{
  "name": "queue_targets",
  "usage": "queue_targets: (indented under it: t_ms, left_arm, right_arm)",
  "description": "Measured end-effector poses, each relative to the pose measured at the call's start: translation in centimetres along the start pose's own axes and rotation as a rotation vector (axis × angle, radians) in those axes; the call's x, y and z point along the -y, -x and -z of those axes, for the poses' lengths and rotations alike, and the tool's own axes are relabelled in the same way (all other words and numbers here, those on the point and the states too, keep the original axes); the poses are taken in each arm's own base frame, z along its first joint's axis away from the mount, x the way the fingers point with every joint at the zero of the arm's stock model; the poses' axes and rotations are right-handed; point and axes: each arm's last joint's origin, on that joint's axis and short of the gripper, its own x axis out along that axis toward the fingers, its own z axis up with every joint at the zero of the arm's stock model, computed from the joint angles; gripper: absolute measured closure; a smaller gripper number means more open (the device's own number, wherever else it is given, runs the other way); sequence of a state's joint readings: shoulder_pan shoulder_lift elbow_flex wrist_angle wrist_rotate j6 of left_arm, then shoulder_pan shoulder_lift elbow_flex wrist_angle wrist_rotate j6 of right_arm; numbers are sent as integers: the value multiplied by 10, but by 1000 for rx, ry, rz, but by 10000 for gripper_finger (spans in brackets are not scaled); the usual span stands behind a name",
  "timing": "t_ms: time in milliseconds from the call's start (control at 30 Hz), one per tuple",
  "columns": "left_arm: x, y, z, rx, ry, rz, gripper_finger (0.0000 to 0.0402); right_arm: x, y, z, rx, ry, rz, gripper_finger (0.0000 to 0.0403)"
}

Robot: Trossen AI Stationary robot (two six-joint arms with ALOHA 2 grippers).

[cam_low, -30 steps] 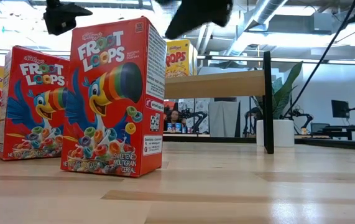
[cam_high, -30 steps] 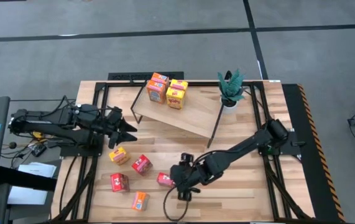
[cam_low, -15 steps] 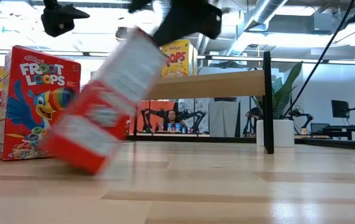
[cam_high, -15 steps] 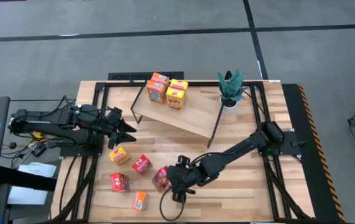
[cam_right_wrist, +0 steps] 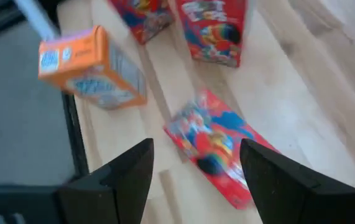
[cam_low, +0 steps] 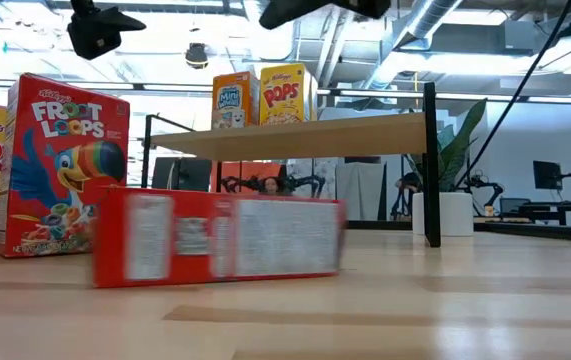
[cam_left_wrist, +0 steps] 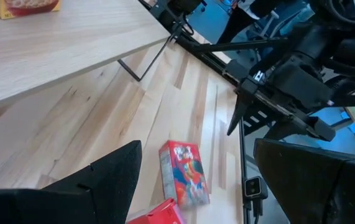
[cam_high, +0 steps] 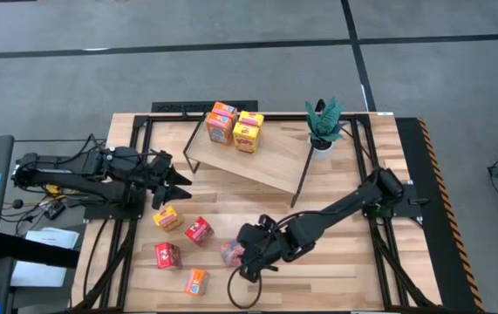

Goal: Stack cereal on shelf
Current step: Put the right red cereal box on the shelf, then put the middle red cereal box on the shelf

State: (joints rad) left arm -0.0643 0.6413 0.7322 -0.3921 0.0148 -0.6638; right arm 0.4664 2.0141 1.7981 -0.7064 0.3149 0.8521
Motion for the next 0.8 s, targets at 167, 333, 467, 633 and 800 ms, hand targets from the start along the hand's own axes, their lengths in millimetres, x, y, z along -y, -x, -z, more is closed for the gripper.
queue_targets:
  t_ms: [167,333,467,633,800]
  left_arm:
    - [0,0,0,-1,-2,0,101]
    - [2,-3,2,-12,-9,-4,101]
    - [5,-10,6,-26,-21,-26,101]
    - [6,-21,11,-39,-36,-83,101]
    - [6,-32,14,-66,-31,-98,101]
  right_arm:
    - [-1,1,10,-13,-30,58,138]
    - [-14,10,27,79,66,118,144]
    - [-19,9,60,167,-2,189,180]
    - [-15,-1,99,273,-110,226,276]
    - [0,-23,118,316,-147,206,385]
